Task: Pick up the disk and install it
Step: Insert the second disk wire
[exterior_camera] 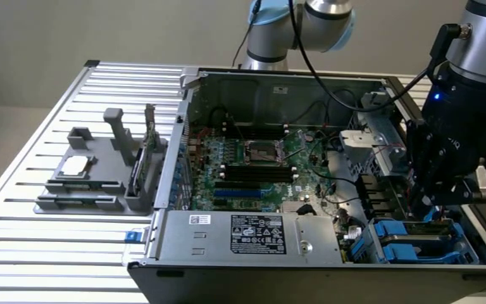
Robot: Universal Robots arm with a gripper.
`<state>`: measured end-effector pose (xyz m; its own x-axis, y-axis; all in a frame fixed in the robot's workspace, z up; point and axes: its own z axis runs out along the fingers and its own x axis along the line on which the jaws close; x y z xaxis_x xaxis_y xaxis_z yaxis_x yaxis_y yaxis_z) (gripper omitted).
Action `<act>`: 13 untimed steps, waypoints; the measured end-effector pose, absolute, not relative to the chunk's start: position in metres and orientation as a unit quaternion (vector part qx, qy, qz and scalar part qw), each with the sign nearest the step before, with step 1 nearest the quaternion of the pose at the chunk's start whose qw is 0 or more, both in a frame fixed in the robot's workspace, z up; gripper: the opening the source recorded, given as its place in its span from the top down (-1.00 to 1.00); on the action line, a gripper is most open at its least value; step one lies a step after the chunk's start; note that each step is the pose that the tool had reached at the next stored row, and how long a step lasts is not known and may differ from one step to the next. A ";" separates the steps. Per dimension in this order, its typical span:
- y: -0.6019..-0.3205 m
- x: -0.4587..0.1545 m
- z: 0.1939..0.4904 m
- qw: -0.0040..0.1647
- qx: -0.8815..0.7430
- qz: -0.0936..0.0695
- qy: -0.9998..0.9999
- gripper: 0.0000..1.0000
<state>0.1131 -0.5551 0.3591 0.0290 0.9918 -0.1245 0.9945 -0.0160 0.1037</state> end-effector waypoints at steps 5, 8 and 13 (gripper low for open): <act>-0.555 0.112 0.360 0.081 0.711 -0.008 0.698 0.47; -0.555 0.112 0.360 0.081 0.711 -0.008 0.699 0.34; -0.554 0.112 0.363 0.081 0.709 -0.008 0.700 0.34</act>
<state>0.1123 -0.5540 0.3626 0.0189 0.9920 -0.1247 0.9946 -0.0059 0.1036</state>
